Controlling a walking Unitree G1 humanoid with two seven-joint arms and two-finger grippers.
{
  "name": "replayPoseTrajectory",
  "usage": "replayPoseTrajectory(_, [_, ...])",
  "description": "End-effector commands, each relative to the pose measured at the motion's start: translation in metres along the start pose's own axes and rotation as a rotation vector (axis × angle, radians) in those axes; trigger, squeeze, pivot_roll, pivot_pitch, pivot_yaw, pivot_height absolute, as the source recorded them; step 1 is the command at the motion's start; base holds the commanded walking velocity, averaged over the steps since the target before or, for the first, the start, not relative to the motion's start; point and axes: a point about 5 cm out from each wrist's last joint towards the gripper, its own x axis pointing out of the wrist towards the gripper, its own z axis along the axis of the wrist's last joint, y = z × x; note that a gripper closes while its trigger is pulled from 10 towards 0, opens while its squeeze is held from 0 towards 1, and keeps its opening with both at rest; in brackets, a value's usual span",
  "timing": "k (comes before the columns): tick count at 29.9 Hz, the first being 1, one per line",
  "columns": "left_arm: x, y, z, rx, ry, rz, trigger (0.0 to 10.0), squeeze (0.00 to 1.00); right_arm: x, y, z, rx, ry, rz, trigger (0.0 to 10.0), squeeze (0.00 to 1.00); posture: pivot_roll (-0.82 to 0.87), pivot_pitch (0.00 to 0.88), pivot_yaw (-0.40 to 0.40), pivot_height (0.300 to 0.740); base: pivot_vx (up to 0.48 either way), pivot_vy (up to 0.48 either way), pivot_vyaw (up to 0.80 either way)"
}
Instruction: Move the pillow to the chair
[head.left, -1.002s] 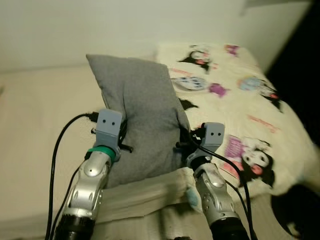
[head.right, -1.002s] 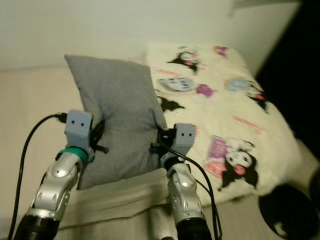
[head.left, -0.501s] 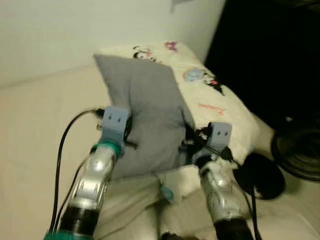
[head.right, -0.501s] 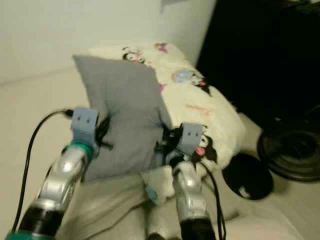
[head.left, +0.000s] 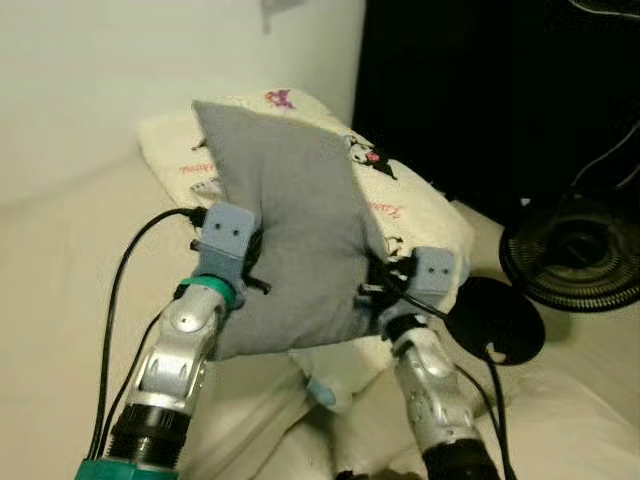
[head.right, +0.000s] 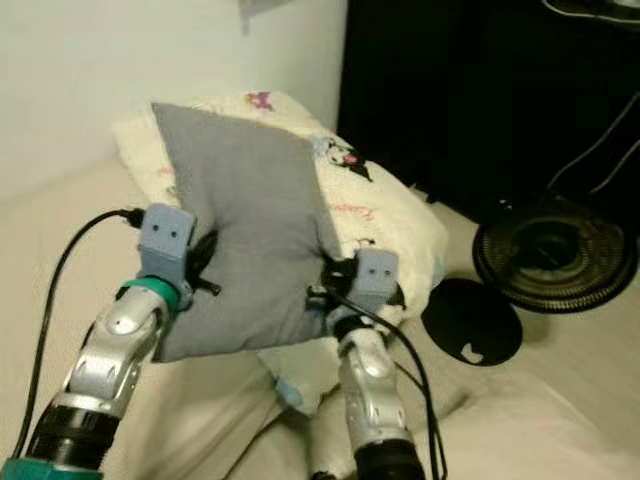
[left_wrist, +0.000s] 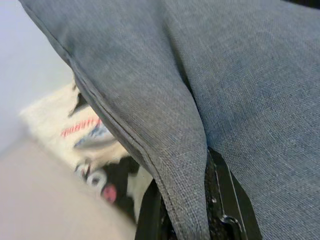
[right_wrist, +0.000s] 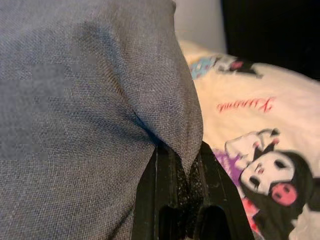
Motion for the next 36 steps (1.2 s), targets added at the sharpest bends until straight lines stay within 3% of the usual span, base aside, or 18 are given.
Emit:
replayPoseTrajectory(1, [-0.002,0.013,0.0,0.008,-0.006,0.038,10.0,0.0,-0.002,-0.004,0.008,0.005,-0.053,-0.031,10.0,0.0,0.15,0.0,0.144,0.74,0.0,0.0,-0.8])
replayPoseTrajectory(12, [-0.004,-0.003,-0.014,-0.069,0.053,-0.026,10.0,0.0,-0.011,-0.015,0.009,-0.047,-0.04,-0.027,10.0,0.0,0.12,0.0,0.111,0.74,0.0,0.0,-0.8])
replayPoseTrajectory(18, [-0.01,-0.007,-0.02,-0.081,0.05,-0.013,10.0,0.0,-0.017,-0.016,0.007,-0.081,-0.024,-0.024,10.0,0.0,0.09,0.01,0.101,0.74,0.0,0.0,-0.8])
replayPoseTrajectory(36, [-0.018,-0.014,-0.025,-0.082,0.046,0.002,10.0,0.0,-0.015,-0.018,0.011,-0.107,-0.01,-0.002,10.0,0.0,0.09,0.023,0.06,0.74,0.0,0.0,-0.8])
